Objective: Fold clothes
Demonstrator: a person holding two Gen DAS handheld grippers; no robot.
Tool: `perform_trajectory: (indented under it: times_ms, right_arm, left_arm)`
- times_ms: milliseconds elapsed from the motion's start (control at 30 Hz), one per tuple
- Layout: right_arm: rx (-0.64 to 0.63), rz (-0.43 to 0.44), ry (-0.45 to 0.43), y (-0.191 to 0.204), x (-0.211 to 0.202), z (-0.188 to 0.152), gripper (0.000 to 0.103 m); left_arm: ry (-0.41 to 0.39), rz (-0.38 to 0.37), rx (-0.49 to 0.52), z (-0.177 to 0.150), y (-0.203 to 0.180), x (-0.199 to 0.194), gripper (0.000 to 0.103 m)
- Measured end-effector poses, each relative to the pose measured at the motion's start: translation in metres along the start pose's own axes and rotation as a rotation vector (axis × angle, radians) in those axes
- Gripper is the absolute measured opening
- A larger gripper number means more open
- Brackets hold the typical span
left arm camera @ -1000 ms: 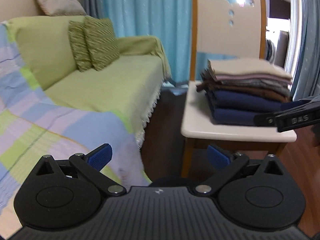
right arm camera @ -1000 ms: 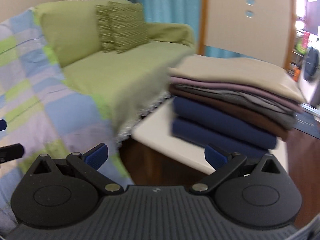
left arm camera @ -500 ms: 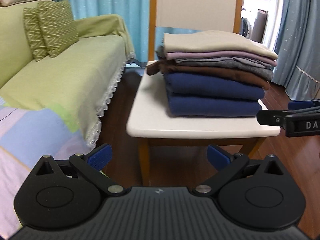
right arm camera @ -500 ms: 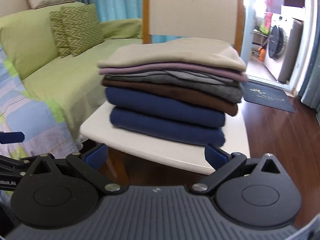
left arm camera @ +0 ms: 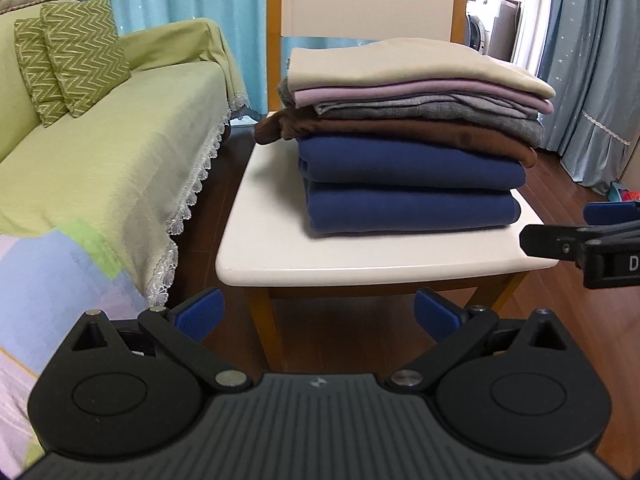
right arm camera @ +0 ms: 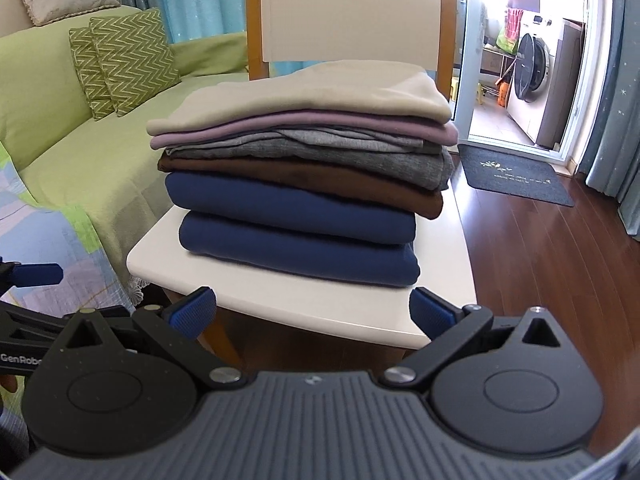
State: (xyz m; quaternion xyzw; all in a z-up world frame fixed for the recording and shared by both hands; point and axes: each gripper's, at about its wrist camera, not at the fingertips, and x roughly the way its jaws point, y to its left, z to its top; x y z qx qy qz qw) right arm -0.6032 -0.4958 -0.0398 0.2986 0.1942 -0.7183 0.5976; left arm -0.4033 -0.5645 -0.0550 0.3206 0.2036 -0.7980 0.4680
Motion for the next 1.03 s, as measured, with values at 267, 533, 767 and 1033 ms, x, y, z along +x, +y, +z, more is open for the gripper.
perform_trajectory:
  times_ms: [267,533,767,1033]
  right_arm:
    - [-0.001,-0.01,0.01,-0.001,0.004,-0.002,0.102]
    - [0.006,-0.021,0.009,-0.002,0.004,-0.005,0.102]
    - [0.019,-0.032,0.006,-0.006,0.003,-0.006,0.102]
    - [0.026,-0.035,0.01,-0.011,0.007,-0.007,0.102]
  left_arm:
    - [0.003,0.013,0.001,0.002,-0.002,0.006,0.102]
    - [0.003,0.01,0.004,0.003,-0.005,0.006,0.102]
    - [0.002,0.001,0.019,0.005,-0.009,0.01,0.102]
    - [-0.019,-0.004,0.038,0.009,-0.013,0.01,0.102]
